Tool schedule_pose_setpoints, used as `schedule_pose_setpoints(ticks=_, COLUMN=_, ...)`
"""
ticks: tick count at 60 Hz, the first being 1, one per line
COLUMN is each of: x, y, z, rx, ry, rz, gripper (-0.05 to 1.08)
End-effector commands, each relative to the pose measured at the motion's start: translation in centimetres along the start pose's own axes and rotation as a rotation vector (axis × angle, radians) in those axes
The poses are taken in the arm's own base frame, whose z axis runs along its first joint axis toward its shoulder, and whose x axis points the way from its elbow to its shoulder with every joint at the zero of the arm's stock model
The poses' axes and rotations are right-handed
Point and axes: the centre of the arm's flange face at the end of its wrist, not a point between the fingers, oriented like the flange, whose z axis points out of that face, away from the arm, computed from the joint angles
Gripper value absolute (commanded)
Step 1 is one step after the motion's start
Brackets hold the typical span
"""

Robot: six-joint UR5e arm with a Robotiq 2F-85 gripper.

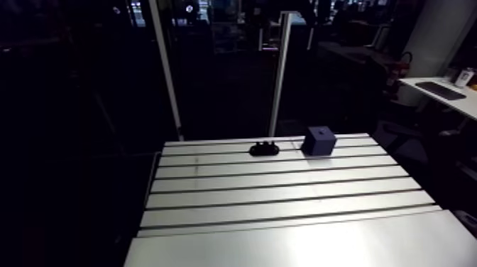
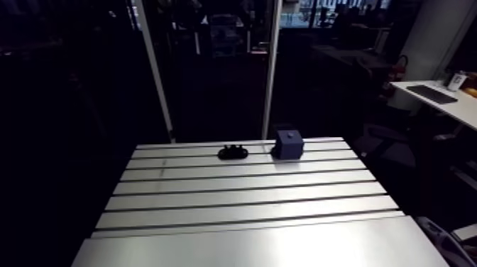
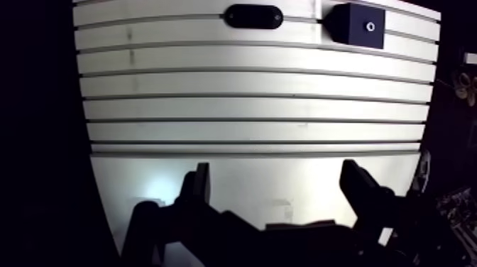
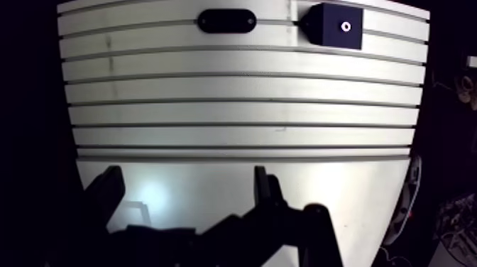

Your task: Pick up the M10 bolt and insert it into the hole until fully seated.

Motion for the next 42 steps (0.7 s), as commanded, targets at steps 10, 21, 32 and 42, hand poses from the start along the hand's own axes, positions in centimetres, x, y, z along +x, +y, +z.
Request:
schedule_pose_setpoints(ticks=10, x=-4.0, y=-2.3, z=0.7, rx=0.009, ry=-0.057, rz=-0.045, gripper=0.01)
schedule_pose_setpoints(ticks=21, x=-3.8, y=-2.2, z=0.8, rx=0.008, ry=-0.040, rz=-0.046, gripper=0.01)
schedule_pose_setpoints(ticks=32, x=-3.7, y=-2.1, z=0.2, rx=0.006, ry=-0.028, rz=-0.046, gripper=0.01)
schedule_pose_setpoints(ticks=42, x=-3.5, y=-2.1, z=0.5, rx=0.006, ry=-0.032, rz=-0.045, gripper=0.01)
